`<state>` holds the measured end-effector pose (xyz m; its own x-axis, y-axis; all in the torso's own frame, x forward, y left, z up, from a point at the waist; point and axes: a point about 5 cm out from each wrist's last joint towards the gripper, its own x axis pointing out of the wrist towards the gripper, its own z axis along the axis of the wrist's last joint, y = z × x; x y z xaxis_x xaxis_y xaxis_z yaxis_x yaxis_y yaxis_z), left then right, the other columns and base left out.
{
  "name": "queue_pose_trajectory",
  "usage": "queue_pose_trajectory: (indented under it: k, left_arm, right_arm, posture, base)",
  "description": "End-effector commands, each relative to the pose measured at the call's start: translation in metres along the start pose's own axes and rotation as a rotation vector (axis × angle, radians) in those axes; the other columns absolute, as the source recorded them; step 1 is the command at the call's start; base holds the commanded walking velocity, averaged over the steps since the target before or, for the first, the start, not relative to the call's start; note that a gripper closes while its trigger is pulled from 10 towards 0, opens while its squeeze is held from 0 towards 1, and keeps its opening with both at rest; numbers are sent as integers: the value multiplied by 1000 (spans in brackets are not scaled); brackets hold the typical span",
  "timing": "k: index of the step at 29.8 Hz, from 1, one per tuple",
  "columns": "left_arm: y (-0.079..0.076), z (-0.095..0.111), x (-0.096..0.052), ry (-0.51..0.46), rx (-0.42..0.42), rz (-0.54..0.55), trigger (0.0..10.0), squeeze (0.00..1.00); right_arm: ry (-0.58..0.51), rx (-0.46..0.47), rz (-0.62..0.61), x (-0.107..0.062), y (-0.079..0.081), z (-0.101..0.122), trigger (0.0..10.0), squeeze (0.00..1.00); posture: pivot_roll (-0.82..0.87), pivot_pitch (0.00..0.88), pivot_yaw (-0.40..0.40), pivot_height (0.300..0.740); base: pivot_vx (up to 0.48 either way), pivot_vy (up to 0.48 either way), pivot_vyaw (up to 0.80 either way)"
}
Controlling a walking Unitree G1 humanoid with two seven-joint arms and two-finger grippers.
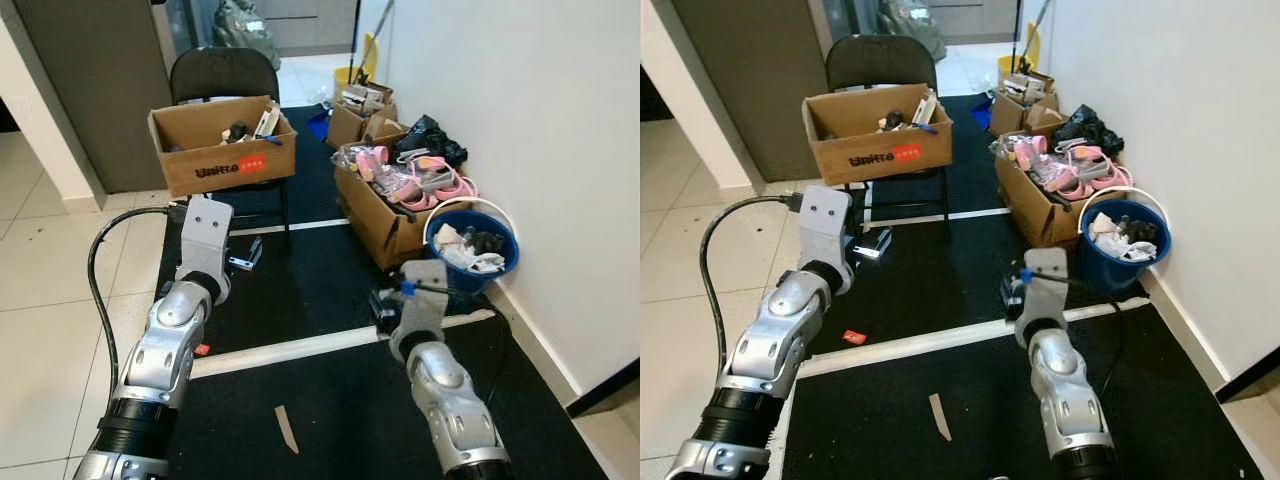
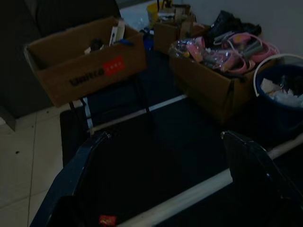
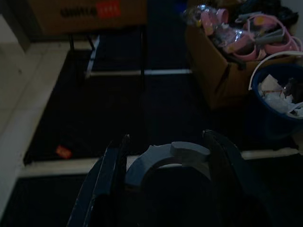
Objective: Picking trash to rubbish bin
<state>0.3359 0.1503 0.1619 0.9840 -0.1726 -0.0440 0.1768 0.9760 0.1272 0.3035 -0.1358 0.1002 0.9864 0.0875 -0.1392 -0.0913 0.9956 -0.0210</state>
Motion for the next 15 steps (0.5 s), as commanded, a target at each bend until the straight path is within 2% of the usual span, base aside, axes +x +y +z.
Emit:
queue_pose_trajectory:
  k: [1, 6, 15]
  left_arm:
    - [0, -9, -2, 28, -19, -4, 10000, 0]
    - [-1, -11, -3, 35, -30, -14, 10000, 0]
    - [-5, -17, -4, 46, -50, -28, 10000, 0]
  right_arm:
    - [30, 1, -1, -3, 0, -8, 10000, 0]
    - [-57, 56, -72, -3, -9, 3, 10000, 0]
    - [-135, 78, -82, 2, -11, 16, 10000, 0]
  posture:
    - [-14, 95, 42, 740]
    - [-15, 97, 41, 740]
    - [-13, 99, 40, 740]
  base:
    - [266, 0, 0]
    - [288, 0, 0]
    - [287, 0, 0]
